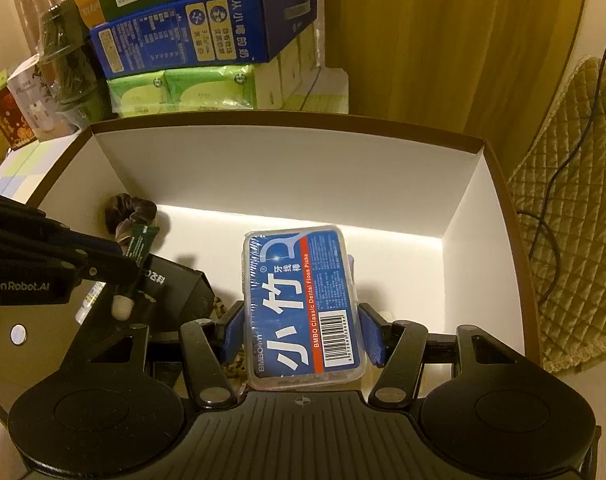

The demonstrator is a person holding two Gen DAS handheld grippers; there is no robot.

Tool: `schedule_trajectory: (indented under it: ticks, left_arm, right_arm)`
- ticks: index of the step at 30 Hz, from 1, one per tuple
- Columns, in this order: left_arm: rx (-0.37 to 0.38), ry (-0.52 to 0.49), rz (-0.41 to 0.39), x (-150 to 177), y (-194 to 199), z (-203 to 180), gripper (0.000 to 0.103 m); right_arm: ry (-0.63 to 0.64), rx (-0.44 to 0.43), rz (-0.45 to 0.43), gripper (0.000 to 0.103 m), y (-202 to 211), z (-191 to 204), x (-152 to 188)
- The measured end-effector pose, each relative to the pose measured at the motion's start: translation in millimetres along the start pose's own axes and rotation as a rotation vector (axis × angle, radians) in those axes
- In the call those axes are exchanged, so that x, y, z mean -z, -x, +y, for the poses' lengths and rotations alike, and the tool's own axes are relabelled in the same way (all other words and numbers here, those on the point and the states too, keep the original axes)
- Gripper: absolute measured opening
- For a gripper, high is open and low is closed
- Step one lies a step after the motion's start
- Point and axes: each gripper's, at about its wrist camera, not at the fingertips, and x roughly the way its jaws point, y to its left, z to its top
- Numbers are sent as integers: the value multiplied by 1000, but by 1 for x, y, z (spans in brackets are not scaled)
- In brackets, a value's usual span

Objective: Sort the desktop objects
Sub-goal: 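Open both tools to release the lip gel tube and toothpick box inside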

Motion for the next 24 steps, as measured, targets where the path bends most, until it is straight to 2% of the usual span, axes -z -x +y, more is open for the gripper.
schedule_trajectory:
  ticks: [2,10,14,16,20,22,24]
  left_arm:
    - [-5,0,1,0,0,0,18]
    - [-19,6,1,1,2,3,21]
    - [-22,7,-6,2,7,3,22]
    - [-26,8,-10,2,9,3,27]
    - [-39,8,-23,4,16,3,31]
    - [-40,10,-32,6,22,3,37]
    - [-46,9,-42,9,28,3,43]
  right_arm:
    - [2,-1,4,56,-1,0,-1]
    - [-4,8,7,56,-3,-1,-3]
    - [-11,7,-38,56,0,-1,-4]
    - [-26,-6,-61,56,2,-2,-4]
    - [-55,-19,-87,57,9,-3,-1]
    - [-65,-25,-97,62,15,-3,2]
    - [-71,-31,-114,78,24,-1,7]
